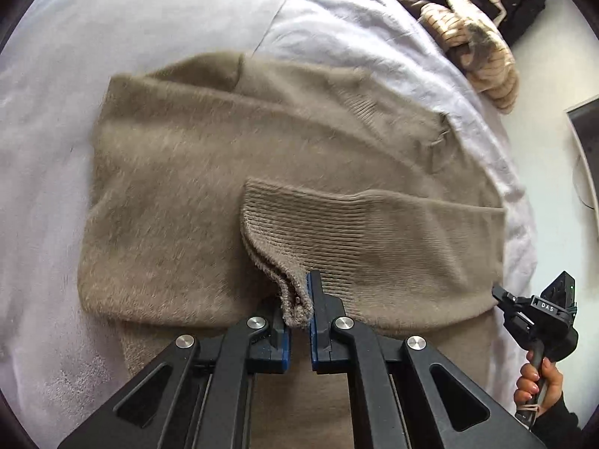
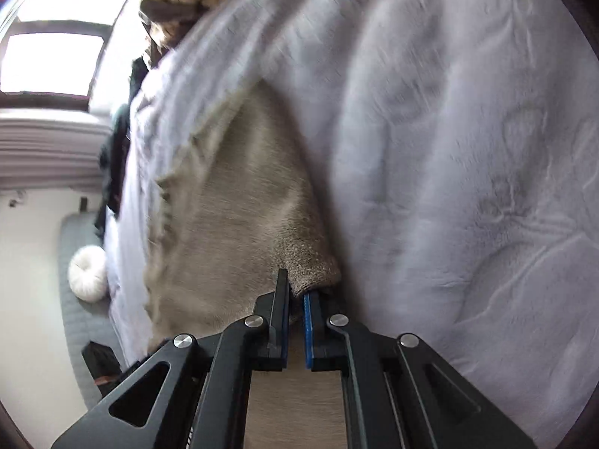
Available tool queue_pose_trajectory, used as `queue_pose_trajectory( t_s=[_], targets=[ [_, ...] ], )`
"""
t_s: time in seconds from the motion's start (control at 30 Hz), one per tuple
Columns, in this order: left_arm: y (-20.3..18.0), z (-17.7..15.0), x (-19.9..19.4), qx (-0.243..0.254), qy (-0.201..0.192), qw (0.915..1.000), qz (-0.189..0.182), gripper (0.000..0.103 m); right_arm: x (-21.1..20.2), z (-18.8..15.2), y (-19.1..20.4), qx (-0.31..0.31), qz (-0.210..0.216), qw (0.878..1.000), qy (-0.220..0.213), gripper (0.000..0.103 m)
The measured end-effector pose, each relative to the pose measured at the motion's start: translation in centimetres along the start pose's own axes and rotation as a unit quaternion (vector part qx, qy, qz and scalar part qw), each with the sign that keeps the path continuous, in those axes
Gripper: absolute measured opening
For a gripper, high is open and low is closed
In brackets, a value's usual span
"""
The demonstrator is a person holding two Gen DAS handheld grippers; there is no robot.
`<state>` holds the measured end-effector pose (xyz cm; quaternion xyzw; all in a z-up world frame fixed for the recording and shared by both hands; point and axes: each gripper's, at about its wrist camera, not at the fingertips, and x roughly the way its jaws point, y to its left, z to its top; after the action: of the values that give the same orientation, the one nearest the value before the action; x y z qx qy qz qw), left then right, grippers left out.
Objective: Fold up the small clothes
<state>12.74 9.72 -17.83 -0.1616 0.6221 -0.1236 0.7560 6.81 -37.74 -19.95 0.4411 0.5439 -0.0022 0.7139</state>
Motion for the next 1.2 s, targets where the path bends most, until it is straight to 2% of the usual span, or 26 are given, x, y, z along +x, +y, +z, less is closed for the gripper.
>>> queue_pose_trajectory(
  t_s=[0.07, 0.1, 0.17, 0.2, 0.23, 0.27, 0.33, 0.4, 0.47, 0.53, 0.57, 0.6, 0.63, 0.67, 0.77, 0.83, 0.93, 1.0, 1.07, 1.1, 1.2],
  targets=[
    [0.1, 0.0, -0.3, 0.002, -0.007, 0.9996, 0.026, 0.011, 0.2, 0.0, -1.1, 0.0, -0.002, 1.0, 0.018, 0.009],
    [0.1, 0.1, -0.6, 0.005, -0.008, 0.9991, 0.041, 0.016, 0.1, -0.1, -1.0, -0.002, -0.002, 1.0, 0.022, 0.011],
    [-0.1, 0.1, -1.7, 0.017, -0.022, 0.996, 0.085, 0.044, -0.5, -0.5, -0.3, -0.02, -0.018, 0.999, 0.03, 0.027],
    [-0.1, 0.0, -2.4, 0.026, -0.033, 0.994, 0.101, 0.055, -1.1, -0.7, 0.6, -0.046, -0.032, 0.998, 0.032, 0.033],
    [-0.2, -0.1, -3.0, 0.033, -0.043, 0.9919, 0.115, 0.073, -1.5, -1.0, 1.2, -0.067, -0.037, 0.997, 0.03, 0.045],
    [-0.1, -0.2, -3.8, 0.039, -0.057, 0.9893, 0.129, 0.077, -2.3, -1.1, 2.0, -0.092, -0.037, 0.995, 0.021, 0.052],
    [-0.1, 0.0, -4.8, 0.049, -0.07, 0.9876, 0.131, 0.077, -3.6, -0.6, 3.1, -0.124, -0.036, 0.992, -0.006, 0.053],
    [-0.2, 0.3, -5.2, 0.05, -0.073, 0.9881, 0.125, 0.077, -3.9, 0.7, 3.3, -0.125, -0.041, 0.991, -0.026, 0.053],
    [-0.6, 0.7, -4.5, 0.056, -0.069, 0.9877, 0.129, 0.077, -3.4, 2.1, 2.5, -0.1, -0.035, 0.994, -0.024, 0.053],
    [-1.1, 0.8, -3.5, 0.06, -0.063, 0.9862, 0.141, 0.077, -1.2, 3.2, 1.5, -0.079, -0.022, 0.997, 0.003, 0.053],
    [-1.3, 0.7, -2.8, 0.062, -0.058, 0.9855, 0.147, 0.077, 0.3, 3.4, 1.2, -0.067, -0.022, 0.997, 0.025, 0.049],
    [-1.5, 0.6, -2.2, 0.064, -0.054, 0.9847, 0.153, 0.077, 1.4, 3.5, 0.8, -0.06, -0.023, 0.997, 0.045, 0.038],
    [-1.7, 0.6, -1.7, 0.067, -0.051, 0.9837, 0.159, 0.077, 1.9, 3.4, 1.0, -0.066, -0.018, 0.996, 0.055, 0.013],
    [-1.9, 0.5, -1.3, 0.074, -0.052, 0.9814, 0.169, 0.077, 2.1, 3.2, 1.6, -0.079, -0.015, 0.995, 0.061, 0.014],
    [-2.1, 0.7, -0.5, 0.089, -0.056, 0.9759, 0.191, 0.077, -0.2, 2.7, 4.8, -0.172, -0.043, 0.984, 0.021, 0.013],
    [-1.8, 0.8, 0.3, 0.097, -0.053, 0.9717, 0.209, 0.077, -0.3, 2.8, 5.4, -0.204, -0.076, 0.976, 0.019, 0.013],
    [-1.7, 1.1, 1.3, 0.126, -0.053, 0.9643, 0.227, 0.078, 2.2, 3.2, 4.2, -0.209, -0.132, 0.968, 0.05, 0.014],
    [-1.7, 1.4, 0.9, 0.133, -0.05, 0.963, 0.23, 0.078, 2.5, 3.2, 3.9, -0.192, -0.131, 0.972, 0.046, 0.016],
    [-1.5, 1.5, -0.1, 0.134, -0.052, 0.9603, 0.239, 0.078, 1.8, 2.9, 4.2, -0.172, -0.132, 0.976, 0.03, 0.025],
    [-1.2, 1.6, -0.6, 0.131, -0.051, 0.9602, 0.241, 0.078, 1.5, 2.6, 4.2, -0.17, -0.138, 0.975, 0.025, 0.025],
    [-0.1, 1.4, -2.5, 0.109, -0.049, 0.9685, 0.218, 0.078, -0.3, 1.4, 4.6, -0.169, -0.162, 0.972, -0.001, 0.025]
  ],
)
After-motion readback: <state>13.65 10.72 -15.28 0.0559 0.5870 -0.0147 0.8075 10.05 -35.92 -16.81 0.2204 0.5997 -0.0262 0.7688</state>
